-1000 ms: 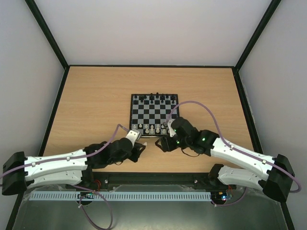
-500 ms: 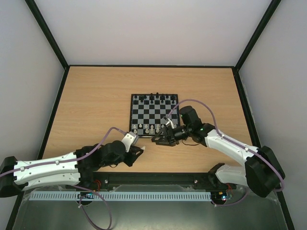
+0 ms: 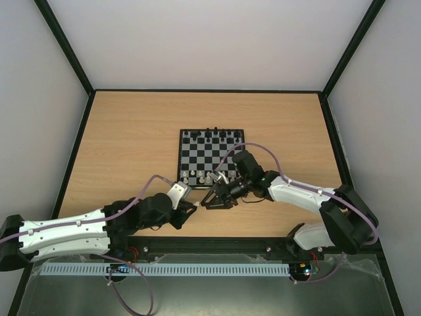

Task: Set up the chess pieces on the board
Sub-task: Place the chess piece on the chessboard.

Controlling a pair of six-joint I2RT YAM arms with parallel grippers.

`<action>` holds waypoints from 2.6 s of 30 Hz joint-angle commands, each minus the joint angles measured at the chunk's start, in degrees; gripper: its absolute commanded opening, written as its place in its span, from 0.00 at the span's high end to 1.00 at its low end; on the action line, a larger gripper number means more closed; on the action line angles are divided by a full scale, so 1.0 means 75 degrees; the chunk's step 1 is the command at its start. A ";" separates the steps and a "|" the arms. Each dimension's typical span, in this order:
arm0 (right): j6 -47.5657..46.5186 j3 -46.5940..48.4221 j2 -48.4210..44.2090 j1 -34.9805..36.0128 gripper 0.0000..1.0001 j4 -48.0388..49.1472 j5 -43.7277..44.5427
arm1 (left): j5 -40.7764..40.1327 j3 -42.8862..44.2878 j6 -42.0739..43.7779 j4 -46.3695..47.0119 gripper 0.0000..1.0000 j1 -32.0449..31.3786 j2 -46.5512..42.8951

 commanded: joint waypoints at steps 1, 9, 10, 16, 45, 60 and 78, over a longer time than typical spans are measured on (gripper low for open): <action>0.0163 0.0300 0.0206 0.0128 0.55 0.0410 -0.0327 | 0.0004 -0.0018 0.0114 0.0052 0.86 -0.0058 0.0057; 0.0508 0.0383 0.0484 0.0176 0.61 0.1000 -0.0397 | 0.0041 -0.0018 0.0141 0.0136 0.86 -0.0058 0.0082; 0.0513 0.0392 0.0507 0.0176 0.62 0.1027 -0.0395 | 0.0028 -0.0018 0.0128 0.0124 0.86 -0.0058 0.0064; 0.0582 0.0381 0.0648 0.0201 0.65 0.1195 -0.0393 | 0.0013 -0.0046 0.0137 0.0154 0.86 -0.0058 -0.0010; 0.0780 0.0494 0.1013 0.0329 0.82 0.1607 -0.0270 | 0.0001 -0.0154 0.0149 0.0263 0.86 -0.0053 -0.0162; 0.0748 0.0522 0.1011 0.0352 0.94 0.1552 -0.0177 | -0.0186 -0.0168 0.0095 0.0258 0.75 -0.0055 -0.0183; -0.2409 0.1679 -0.0050 0.0354 0.96 -0.2696 0.3325 | -0.3064 0.0869 -0.1309 -0.1615 0.01 -0.0022 -0.0625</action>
